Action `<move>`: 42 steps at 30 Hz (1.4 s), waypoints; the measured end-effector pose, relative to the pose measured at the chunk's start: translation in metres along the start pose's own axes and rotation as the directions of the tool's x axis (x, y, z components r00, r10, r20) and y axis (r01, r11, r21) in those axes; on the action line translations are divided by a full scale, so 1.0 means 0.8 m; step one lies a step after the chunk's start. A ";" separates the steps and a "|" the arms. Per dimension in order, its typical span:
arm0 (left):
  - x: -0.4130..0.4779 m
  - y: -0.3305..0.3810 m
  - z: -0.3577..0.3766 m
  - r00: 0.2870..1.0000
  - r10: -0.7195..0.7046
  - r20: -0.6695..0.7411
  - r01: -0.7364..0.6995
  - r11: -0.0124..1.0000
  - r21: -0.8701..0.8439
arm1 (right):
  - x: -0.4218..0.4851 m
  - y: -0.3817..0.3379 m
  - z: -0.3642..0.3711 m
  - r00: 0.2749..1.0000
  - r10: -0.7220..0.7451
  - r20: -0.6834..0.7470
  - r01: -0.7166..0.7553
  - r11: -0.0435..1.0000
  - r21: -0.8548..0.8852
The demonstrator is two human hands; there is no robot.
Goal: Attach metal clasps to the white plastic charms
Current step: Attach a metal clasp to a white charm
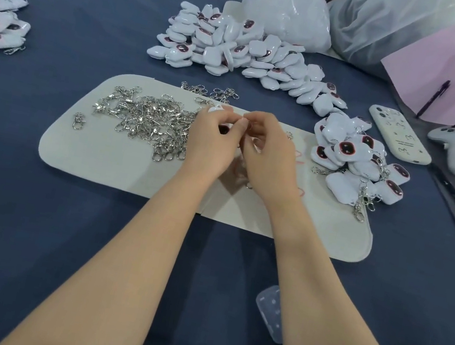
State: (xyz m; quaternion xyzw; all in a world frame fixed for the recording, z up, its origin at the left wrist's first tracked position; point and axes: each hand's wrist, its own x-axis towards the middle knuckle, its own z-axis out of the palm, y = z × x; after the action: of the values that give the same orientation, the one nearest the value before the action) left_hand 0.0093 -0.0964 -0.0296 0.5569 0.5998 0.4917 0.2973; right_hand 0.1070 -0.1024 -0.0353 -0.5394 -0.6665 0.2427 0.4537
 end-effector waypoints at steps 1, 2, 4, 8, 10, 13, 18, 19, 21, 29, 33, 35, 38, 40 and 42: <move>-0.001 0.001 0.001 1.000 0.005 -0.001 -0.005 1.000 0.013 | 0.000 0.001 0.001 1.000 -0.001 -0.016 0.001 1.000 0.008; -0.003 0.002 0.002 1.000 0.014 -0.011 -0.013 0.999 0.030 | 0.000 0.002 0.001 1.000 -0.004 -0.029 0.004 1.000 0.013; -0.005 0.003 0.004 0.998 0.039 -0.041 -0.036 0.997 0.067 | 0.000 0.002 0.000 0.999 0.002 -0.038 -0.001 1.000 0.027; -0.010 0.001 0.005 0.992 0.098 -0.082 -0.087 0.988 0.129 | 0.001 0.002 -0.003 0.996 0.049 -0.071 -0.046 0.998 0.031; -0.011 0.001 0.007 0.991 0.118 -0.070 -0.107 0.982 0.153 | 0.002 0.001 -0.003 0.995 0.053 -0.087 -0.051 0.998 0.024; -0.011 0.001 0.008 0.991 0.117 -0.062 -0.106 0.982 0.153 | 0.002 0.003 -0.003 0.995 0.039 -0.087 -0.040 0.999 -0.010; -0.007 0.002 0.006 0.995 0.077 -0.063 -0.072 0.995 0.072 | 0.002 0.005 -0.004 0.993 0.012 -0.115 -0.012 1.000 0.001; -0.007 0.002 0.006 0.996 0.073 -0.060 -0.070 0.996 0.059 | 0.002 0.004 -0.005 0.991 0.009 -0.130 -0.009 1.000 0.005; -0.008 0.003 0.007 0.996 0.071 -0.048 -0.069 0.997 0.046 | 0.003 0.004 -0.006 0.988 0.024 -0.151 -0.020 0.999 0.029; -0.008 -0.004 0.009 0.995 0.102 -0.009 -0.101 0.990 0.102 | 0.005 0.003 -0.009 0.983 0.121 -0.137 -0.100 0.984 0.150; -0.008 -0.006 0.008 0.988 0.148 -0.040 -0.141 0.980 0.142 | 0.006 0.002 -0.010 0.994 0.094 -0.063 -0.083 0.985 0.152; -0.007 -0.006 0.007 0.987 0.156 -0.046 -0.148 0.977 0.151 | 0.005 0.002 -0.010 0.998 0.057 -0.036 -0.052 0.991 0.120; -0.007 -0.005 0.006 0.984 0.175 -0.044 -0.165 0.973 0.162 | 0.001 0.001 -0.008 0.998 -0.004 -0.059 0.007 0.998 0.059; -0.008 -0.003 0.005 0.981 0.187 -0.051 -0.178 0.973 0.145 | -0.001 0.000 -0.006 0.996 -0.032 -0.086 0.035 0.999 0.036; -0.009 -0.001 0.004 0.978 0.199 -0.066 -0.190 0.974 0.122 | -0.001 -0.001 -0.006 0.994 -0.039 -0.103 0.044 0.998 0.040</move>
State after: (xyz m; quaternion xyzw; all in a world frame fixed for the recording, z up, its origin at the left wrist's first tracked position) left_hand 0.0134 -0.1022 -0.0328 0.6097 0.5807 0.5044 0.1915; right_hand 0.1107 -0.1042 -0.0328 -0.5275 -0.6482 0.2194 0.5034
